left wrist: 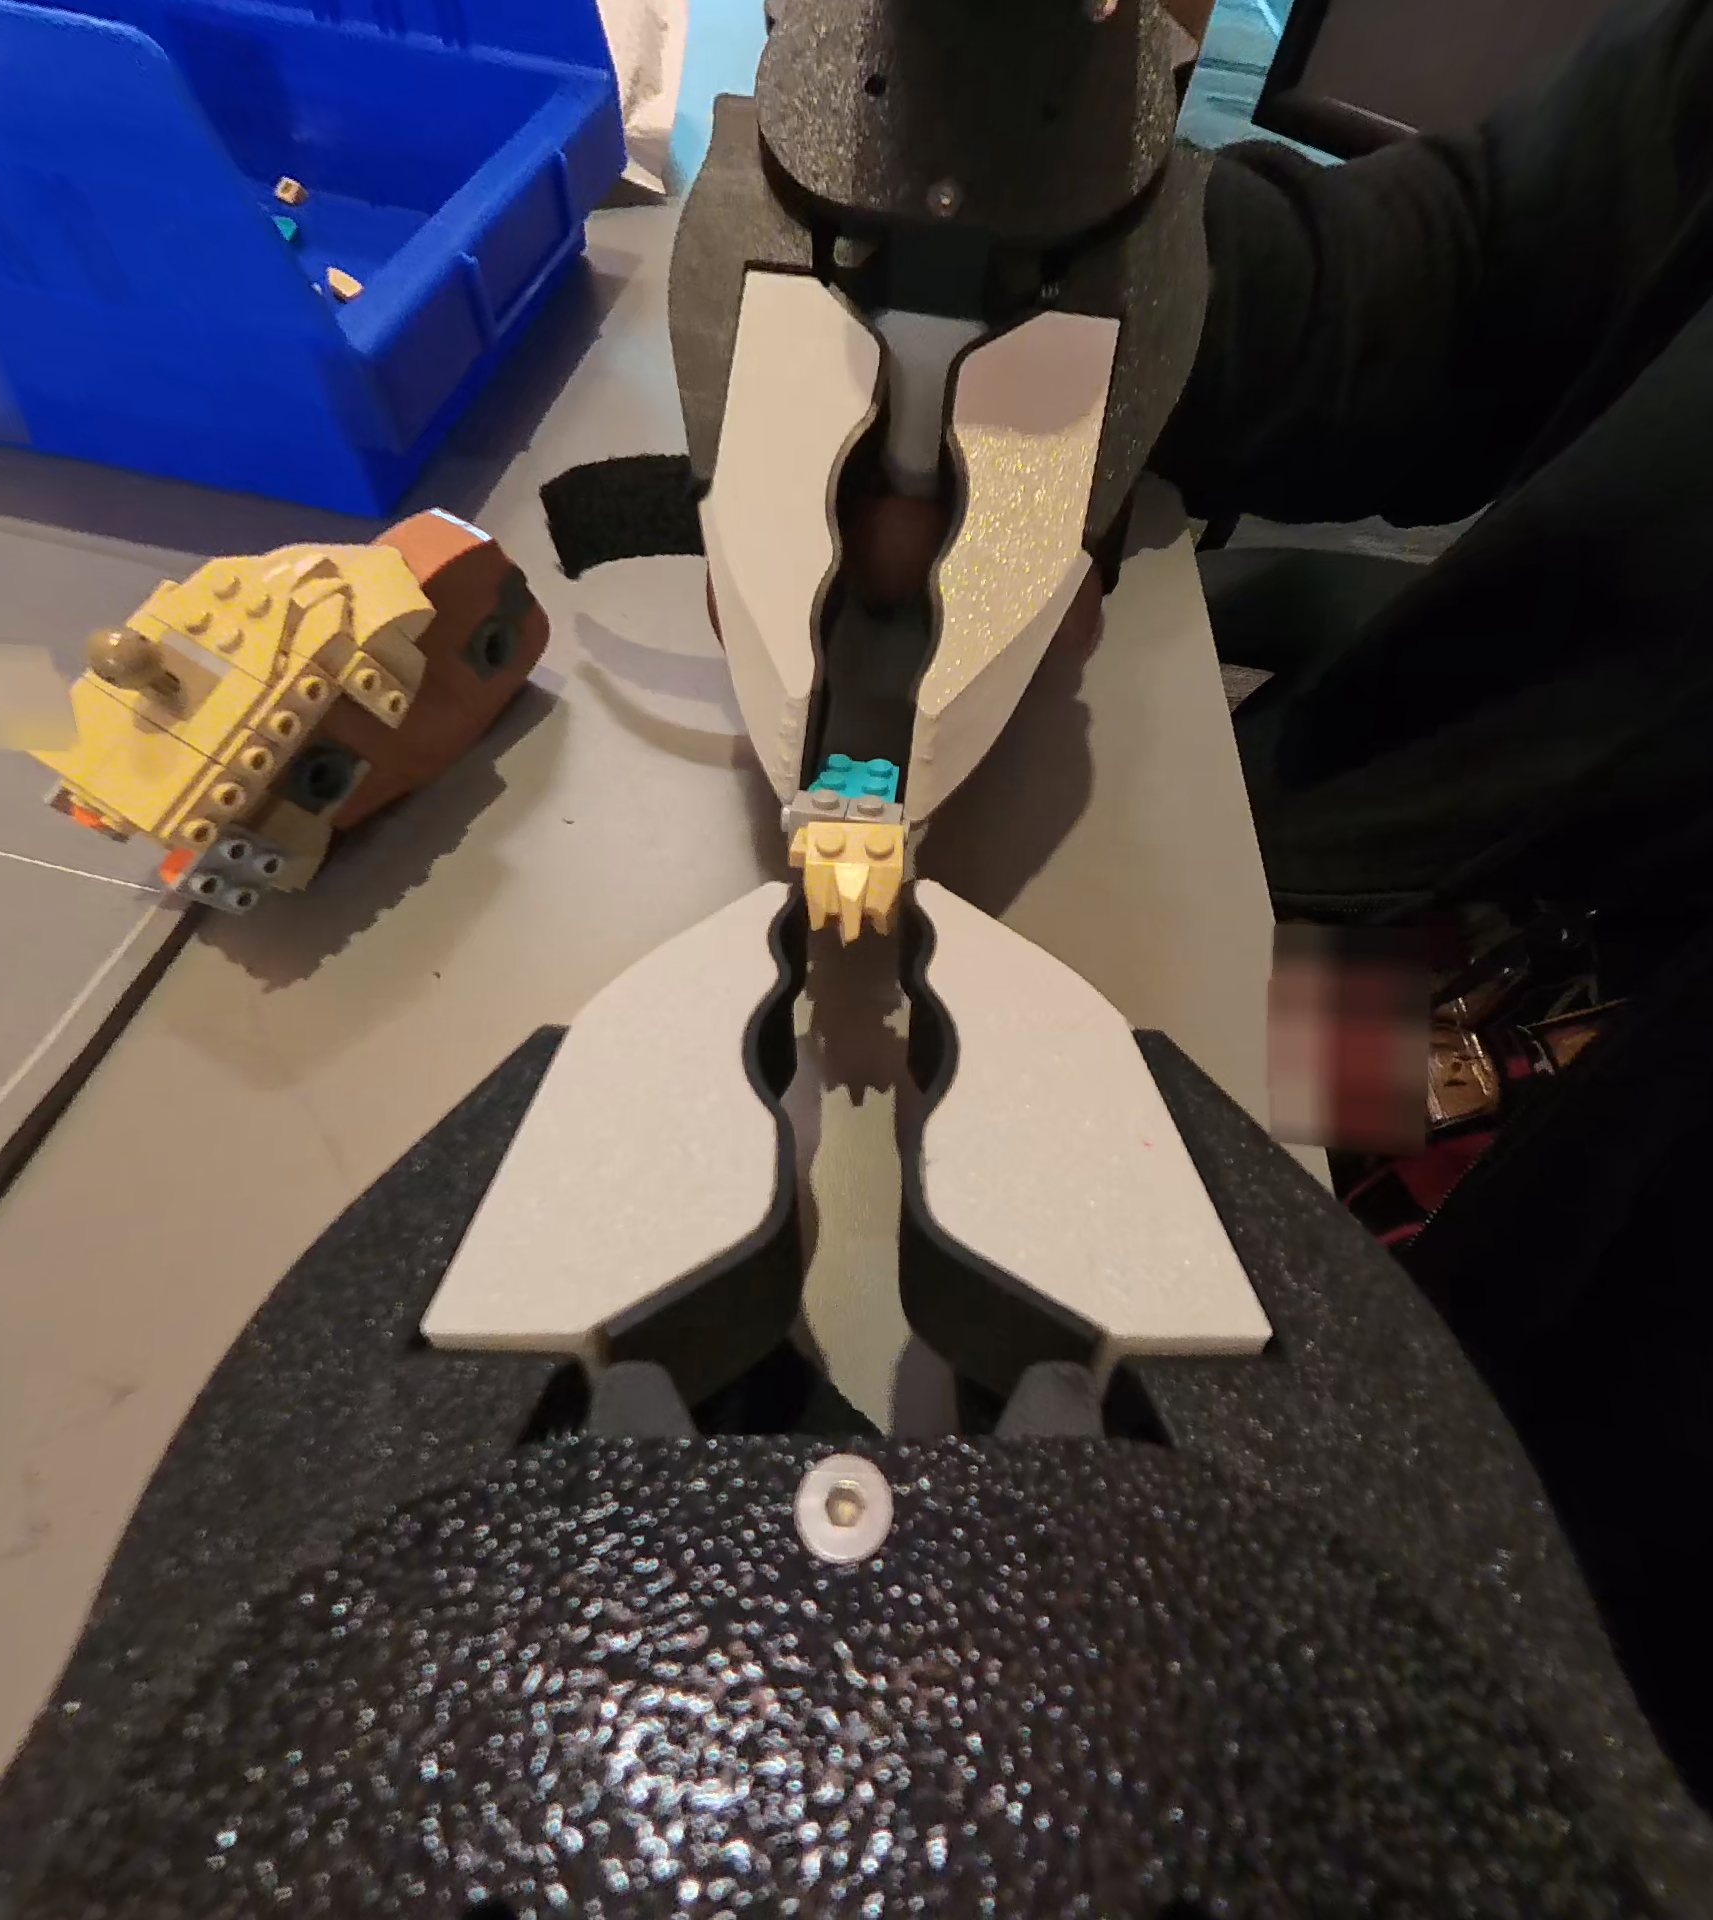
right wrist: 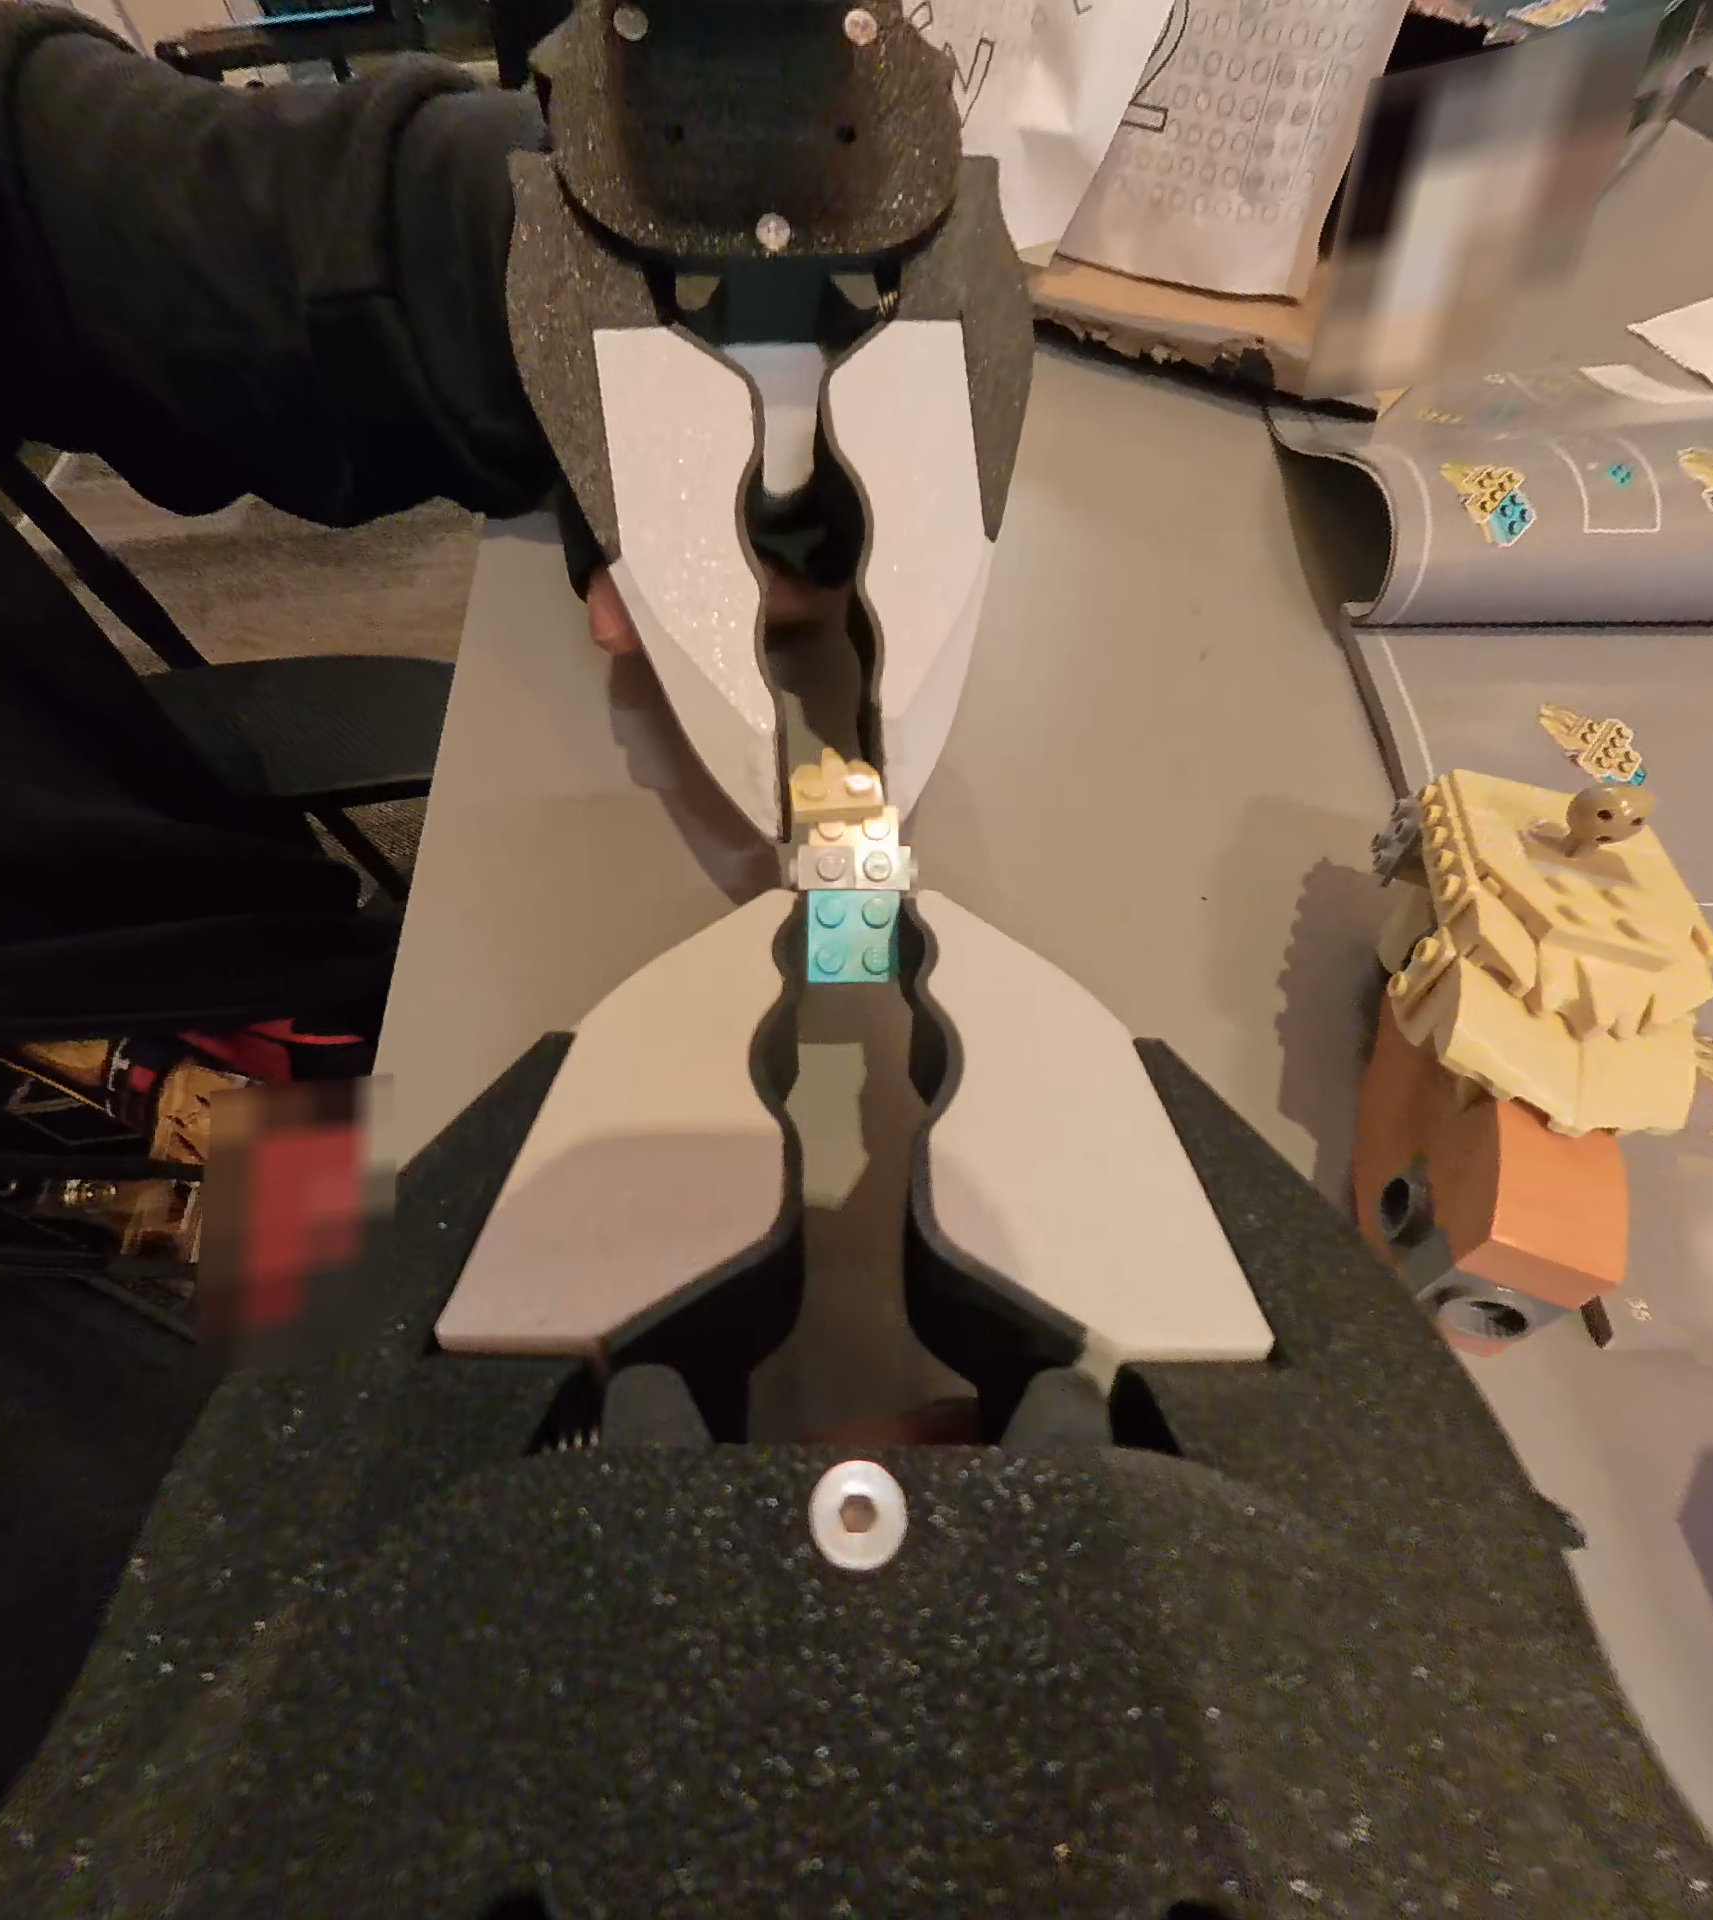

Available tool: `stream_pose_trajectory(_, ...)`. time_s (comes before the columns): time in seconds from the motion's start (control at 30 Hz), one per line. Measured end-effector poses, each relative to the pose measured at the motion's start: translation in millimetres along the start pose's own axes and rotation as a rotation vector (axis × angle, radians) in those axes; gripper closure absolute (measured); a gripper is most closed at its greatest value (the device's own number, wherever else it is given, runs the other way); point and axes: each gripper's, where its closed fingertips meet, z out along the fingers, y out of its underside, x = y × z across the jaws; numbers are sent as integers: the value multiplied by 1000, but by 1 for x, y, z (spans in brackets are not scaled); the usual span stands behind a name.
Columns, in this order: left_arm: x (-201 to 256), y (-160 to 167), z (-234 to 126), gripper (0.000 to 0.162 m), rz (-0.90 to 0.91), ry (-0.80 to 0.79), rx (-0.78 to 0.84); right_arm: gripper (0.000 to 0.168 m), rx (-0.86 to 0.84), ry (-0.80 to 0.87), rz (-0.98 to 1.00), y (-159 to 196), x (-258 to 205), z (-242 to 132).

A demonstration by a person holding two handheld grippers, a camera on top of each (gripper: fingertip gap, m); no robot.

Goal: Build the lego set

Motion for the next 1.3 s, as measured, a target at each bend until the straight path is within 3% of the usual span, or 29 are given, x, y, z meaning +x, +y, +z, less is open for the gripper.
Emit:
stream_pose_trajectory(0.6,2,13,9,145,90,-20,-185,152,-57,-8,-65,5,-7,6)
stream_pose_trajectory(0.77,-1,13,9,142,74,-37,-188,152,-64,-2,-54,7,-5,4)
stream_pose_trajectory(0.9,-11,9,-11,140,20,-101,-147,152,-104,16,-37,14,0,2)
stream_pose_trajectory(1.07,-24,33,-34,140,-95,-154,-211,152,-204,24,-17,26,2,7)
stream_pose_trajectory(1.3,-30,53,-16,139,-39,-182,-360,152,-329,66,-67,40,6,17)
